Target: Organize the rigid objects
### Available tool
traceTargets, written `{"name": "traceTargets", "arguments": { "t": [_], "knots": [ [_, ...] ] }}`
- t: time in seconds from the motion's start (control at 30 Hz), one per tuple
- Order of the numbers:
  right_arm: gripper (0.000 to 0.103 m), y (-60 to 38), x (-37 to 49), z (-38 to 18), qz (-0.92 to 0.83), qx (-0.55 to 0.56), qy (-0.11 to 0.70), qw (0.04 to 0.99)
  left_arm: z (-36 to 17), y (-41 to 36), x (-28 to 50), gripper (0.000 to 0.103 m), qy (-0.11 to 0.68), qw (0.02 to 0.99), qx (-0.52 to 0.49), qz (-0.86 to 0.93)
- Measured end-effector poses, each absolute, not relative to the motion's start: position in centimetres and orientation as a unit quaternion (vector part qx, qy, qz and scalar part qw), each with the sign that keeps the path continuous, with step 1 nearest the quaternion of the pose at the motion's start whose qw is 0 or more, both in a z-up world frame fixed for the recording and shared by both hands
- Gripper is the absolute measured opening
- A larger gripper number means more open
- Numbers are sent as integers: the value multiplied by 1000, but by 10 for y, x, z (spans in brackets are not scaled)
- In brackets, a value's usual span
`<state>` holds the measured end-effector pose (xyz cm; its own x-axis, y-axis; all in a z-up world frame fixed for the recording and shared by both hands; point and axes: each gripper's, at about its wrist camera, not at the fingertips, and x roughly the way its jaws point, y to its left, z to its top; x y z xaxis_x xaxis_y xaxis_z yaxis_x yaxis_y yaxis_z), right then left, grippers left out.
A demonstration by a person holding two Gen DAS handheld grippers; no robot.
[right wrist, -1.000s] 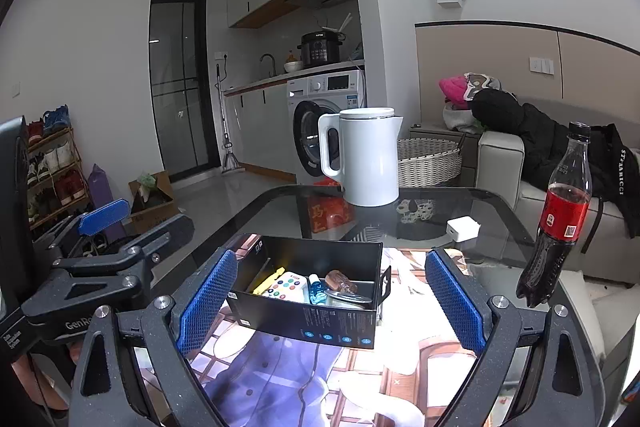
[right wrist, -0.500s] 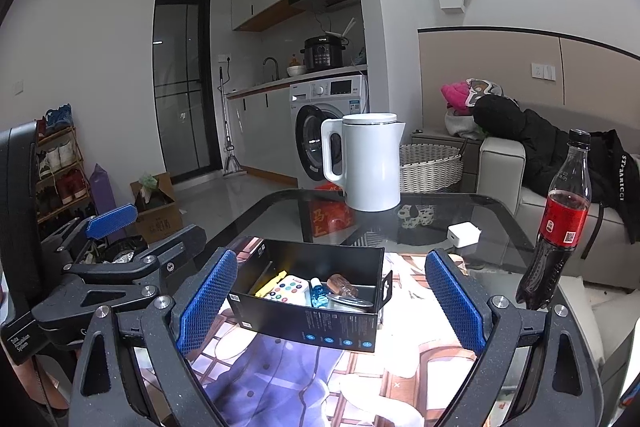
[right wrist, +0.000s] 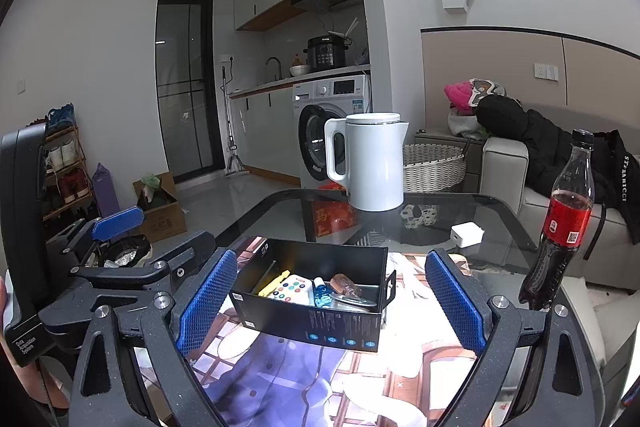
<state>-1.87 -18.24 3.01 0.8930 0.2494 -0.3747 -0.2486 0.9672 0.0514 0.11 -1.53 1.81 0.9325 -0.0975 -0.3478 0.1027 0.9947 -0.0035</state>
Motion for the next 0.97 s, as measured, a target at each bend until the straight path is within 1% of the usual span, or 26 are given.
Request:
{"name": "traceTargets", "arguments": {
  "t": [0.97],
  "knots": [
    [97,-181,-19,30,129,-1,197,972,13,-15,6,103,187,981,9,-42]
  ]
}}
